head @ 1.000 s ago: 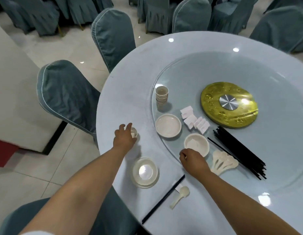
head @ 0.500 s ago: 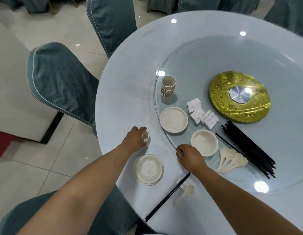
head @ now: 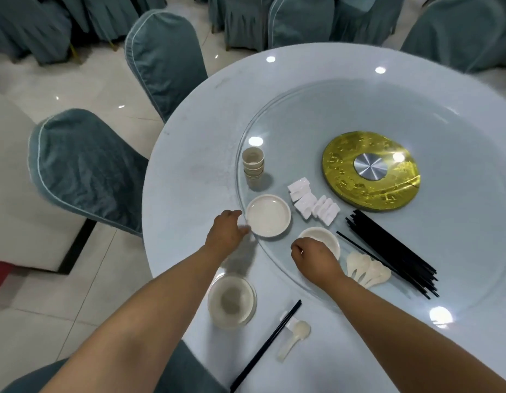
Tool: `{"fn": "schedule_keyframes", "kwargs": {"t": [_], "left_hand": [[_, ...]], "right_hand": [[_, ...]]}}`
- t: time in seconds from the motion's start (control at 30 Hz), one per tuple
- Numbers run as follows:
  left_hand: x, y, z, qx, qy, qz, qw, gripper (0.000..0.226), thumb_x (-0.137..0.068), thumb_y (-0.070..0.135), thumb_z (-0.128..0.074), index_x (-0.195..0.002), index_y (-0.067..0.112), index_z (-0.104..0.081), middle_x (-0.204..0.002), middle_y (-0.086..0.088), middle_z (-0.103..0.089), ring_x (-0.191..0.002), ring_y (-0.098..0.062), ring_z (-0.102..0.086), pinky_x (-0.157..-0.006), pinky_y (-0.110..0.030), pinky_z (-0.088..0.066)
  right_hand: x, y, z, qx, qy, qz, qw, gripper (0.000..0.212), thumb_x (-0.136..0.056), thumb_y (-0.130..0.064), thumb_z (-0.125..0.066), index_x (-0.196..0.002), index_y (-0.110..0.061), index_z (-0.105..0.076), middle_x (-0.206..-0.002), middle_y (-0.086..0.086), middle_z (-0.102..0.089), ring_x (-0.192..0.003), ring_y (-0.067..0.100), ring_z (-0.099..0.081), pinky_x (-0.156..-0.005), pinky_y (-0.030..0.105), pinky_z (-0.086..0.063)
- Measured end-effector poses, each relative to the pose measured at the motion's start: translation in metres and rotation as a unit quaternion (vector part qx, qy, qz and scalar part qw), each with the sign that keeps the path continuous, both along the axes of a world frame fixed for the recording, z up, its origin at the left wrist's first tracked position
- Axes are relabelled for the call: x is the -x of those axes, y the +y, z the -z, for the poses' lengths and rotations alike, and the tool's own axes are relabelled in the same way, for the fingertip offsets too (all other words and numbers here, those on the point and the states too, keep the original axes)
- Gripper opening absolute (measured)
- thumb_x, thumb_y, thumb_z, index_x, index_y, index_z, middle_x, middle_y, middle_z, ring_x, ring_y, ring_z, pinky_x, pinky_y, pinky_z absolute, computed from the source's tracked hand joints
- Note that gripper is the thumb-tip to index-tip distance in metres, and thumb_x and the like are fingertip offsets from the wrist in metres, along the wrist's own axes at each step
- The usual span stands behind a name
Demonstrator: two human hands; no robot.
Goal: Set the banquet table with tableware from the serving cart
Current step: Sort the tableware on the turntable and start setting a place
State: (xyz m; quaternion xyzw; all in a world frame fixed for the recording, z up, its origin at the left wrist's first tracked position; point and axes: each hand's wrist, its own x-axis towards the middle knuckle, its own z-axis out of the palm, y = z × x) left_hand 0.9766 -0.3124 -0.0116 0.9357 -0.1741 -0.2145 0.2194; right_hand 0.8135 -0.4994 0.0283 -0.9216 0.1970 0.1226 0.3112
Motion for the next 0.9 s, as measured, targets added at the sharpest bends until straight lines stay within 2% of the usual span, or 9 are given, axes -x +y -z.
{"fn": "schedule_keyframes", "kwargs": {"t": [0.1,0.23,0.3,0.4,0.5,0.67,0.77,0.9], "left_hand": [[-0.022,-0.026,-0.017,0.056,-0.026,-0.046,0.997,0.051,-0.093,0.041,-0.061,-0.135,0.014,-0.053,-0.130,-0.011,-0.057,-0.120,-0.028,-0.054,-0.102,-0.036,-0.043],[-0.056,-0.059,-0.041,0.079,-0.095,-0.050,0.991,0.044,-0.090,0.038,-0.064,-0.125,0.013,-0.056,-0.120,-0.010,-0.055,-0.114,-0.030,-0.054,-0.092,-0.039,-0.048],[-0.078,-0.075,-0.050,0.062,-0.119,-0.040,0.990,0.054,-0.088,0.040,-0.065,-0.133,0.015,-0.049,-0.129,-0.011,-0.048,-0.120,-0.033,-0.045,-0.092,-0.042,-0.048],[-0.108,-0.092,-0.059,0.009,-0.094,-0.025,0.995,0.075,-0.085,0.045,-0.066,-0.147,0.018,-0.031,-0.144,-0.010,-0.033,-0.128,-0.037,-0.035,-0.097,-0.044,-0.043],[-0.131,-0.111,-0.062,-0.047,-0.061,-0.024,0.997,0.084,-0.081,0.049,-0.069,-0.146,0.015,-0.029,-0.141,-0.013,-0.034,-0.127,-0.037,-0.036,-0.099,-0.044,-0.043],[-0.150,-0.124,-0.059,-0.131,-0.059,-0.007,0.990,0.078,-0.077,0.056,-0.069,-0.133,0.008,-0.045,-0.129,-0.014,-0.047,-0.120,-0.031,-0.050,-0.099,-0.036,-0.039],[-0.158,-0.126,-0.058,-0.121,-0.043,-0.021,0.992,0.072,-0.075,0.051,-0.071,-0.128,0.008,-0.047,-0.125,-0.012,-0.052,-0.116,-0.030,-0.054,-0.097,-0.036,-0.044],[-0.164,-0.127,-0.066,-0.114,-0.063,-0.012,0.991,0.057,-0.079,0.041,-0.066,-0.121,0.007,-0.047,-0.116,-0.012,-0.060,-0.111,-0.032,-0.059,-0.096,-0.037,-0.046]], "right_hand": [[-0.007,-0.017,-0.007,0.018,-0.014,0.018,1.000,0.025,-0.096,-0.017,-0.045,-0.082,-0.003,-0.061,-0.080,0.011,-0.064,-0.078,0.028,-0.061,-0.072,0.042,-0.049],[-0.018,-0.037,-0.013,0.036,-0.051,0.043,0.997,0.023,-0.095,-0.017,-0.048,-0.079,-0.005,-0.061,-0.078,0.009,-0.063,-0.075,0.026,-0.059,-0.069,0.041,-0.050],[-0.021,-0.046,-0.012,0.039,-0.060,0.058,0.996,0.022,-0.094,-0.018,-0.049,-0.078,-0.007,-0.060,-0.077,0.007,-0.063,-0.073,0.028,-0.059,-0.066,0.041,-0.049],[-0.024,-0.053,-0.009,0.043,-0.066,0.062,0.995,0.019,-0.095,-0.019,-0.050,-0.084,-0.010,-0.063,-0.083,0.005,-0.066,-0.077,0.025,-0.060,-0.067,0.037,-0.048],[-0.026,-0.057,-0.003,0.046,-0.067,0.068,0.994,0.019,-0.095,-0.021,-0.049,-0.087,-0.012,-0.064,-0.086,0.003,-0.066,-0.080,0.023,-0.060,-0.068,0.036,-0.046],[-0.026,-0.062,0.006,0.046,-0.068,0.081,0.993,0.021,-0.096,-0.020,-0.049,-0.093,-0.009,-0.067,-0.092,0.004,-0.068,-0.086,0.023,-0.062,-0.074,0.036,-0.048],[-0.029,-0.064,0.009,0.042,-0.086,0.097,0.991,0.023,-0.097,-0.019,-0.050,-0.098,-0.007,-0.069,-0.096,0.006,-0.070,-0.089,0.024,-0.063,-0.079,0.037,-0.049],[-0.029,-0.065,0.010,0.043,-0.113,0.102,0.987,0.021,-0.096,-0.018,-0.051,-0.097,-0.007,-0.069,-0.093,0.006,-0.070,-0.086,0.025,-0.064,-0.075,0.037,-0.050]]}}
